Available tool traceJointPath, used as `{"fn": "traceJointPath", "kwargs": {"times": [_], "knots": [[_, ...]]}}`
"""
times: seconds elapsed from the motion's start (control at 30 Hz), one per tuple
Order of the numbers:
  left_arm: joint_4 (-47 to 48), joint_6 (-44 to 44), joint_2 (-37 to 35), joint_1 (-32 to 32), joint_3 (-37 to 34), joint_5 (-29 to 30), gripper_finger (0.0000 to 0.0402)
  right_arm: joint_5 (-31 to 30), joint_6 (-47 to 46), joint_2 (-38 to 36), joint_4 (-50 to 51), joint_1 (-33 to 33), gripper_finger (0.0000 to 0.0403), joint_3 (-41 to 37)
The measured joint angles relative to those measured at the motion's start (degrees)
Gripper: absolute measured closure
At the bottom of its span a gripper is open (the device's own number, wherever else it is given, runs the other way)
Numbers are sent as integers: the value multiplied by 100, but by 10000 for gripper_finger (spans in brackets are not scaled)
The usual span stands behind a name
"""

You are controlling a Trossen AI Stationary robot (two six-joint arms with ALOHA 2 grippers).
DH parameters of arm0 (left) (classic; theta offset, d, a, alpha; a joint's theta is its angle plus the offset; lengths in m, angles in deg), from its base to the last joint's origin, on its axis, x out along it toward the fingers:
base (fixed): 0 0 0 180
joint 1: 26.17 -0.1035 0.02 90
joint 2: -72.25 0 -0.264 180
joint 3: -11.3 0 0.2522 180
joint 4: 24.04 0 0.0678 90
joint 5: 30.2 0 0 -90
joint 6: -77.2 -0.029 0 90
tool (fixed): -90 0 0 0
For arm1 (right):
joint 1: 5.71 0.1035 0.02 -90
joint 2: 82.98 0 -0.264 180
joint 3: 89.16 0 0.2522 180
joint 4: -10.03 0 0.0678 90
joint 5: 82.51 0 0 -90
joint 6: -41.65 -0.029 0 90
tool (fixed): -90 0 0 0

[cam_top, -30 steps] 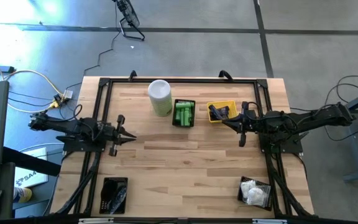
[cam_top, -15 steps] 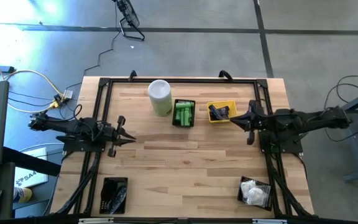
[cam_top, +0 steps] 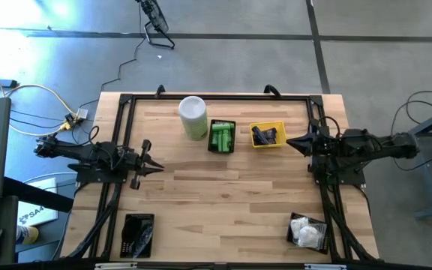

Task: Pick & Place Travel size toiletries
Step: Return to Home Position

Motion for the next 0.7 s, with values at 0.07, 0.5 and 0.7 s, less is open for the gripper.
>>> {"fn": "traceJointPath", "kwargs": {"times": [0.07,0.5,0.7], "knots": [[0,2,0,0,-2,-1,368,2,4,-97,50,0,401,0],[-1,4,2,0,-2,1,368,1,128,-918,627,-4,400,2],[0,4,2,0,-2,1,368,23,113,-1243,773,-4,400,0]]}}
